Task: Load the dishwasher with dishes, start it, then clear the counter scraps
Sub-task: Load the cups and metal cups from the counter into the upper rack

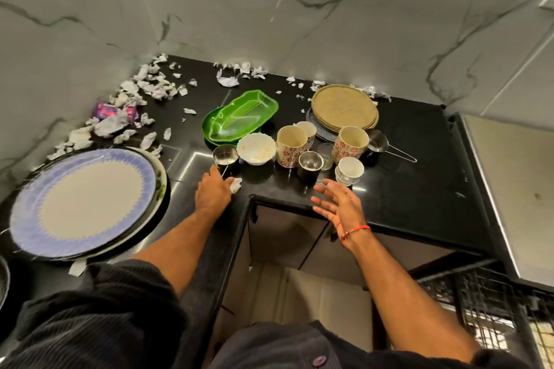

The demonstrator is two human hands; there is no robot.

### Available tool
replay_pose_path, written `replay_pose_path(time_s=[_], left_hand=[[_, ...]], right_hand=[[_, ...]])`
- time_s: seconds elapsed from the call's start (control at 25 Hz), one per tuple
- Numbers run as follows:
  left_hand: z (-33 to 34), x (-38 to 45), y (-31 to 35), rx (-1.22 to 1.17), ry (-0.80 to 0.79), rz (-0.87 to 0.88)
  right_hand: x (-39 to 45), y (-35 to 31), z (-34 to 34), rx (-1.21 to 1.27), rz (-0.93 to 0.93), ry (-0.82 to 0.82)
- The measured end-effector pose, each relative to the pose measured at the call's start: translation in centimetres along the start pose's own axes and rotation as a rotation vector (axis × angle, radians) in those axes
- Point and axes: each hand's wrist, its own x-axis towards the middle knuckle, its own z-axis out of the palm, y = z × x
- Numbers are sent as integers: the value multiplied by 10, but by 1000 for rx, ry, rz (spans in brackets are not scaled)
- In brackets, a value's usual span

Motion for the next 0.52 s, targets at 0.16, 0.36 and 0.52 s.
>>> replay_pose_path(time_s=[0.16,0.36,0.52], left_hand=[[-10,-7,-7,-159,107,1],[-21,-56,7,-642,20,-58],[-10,-102,38,-888,-682,23]], right_hand=[[-4,-3,0,-5,-26,-24],[-9,3,30,41,17,-123],[-16,-13,55,180,4,-191]])
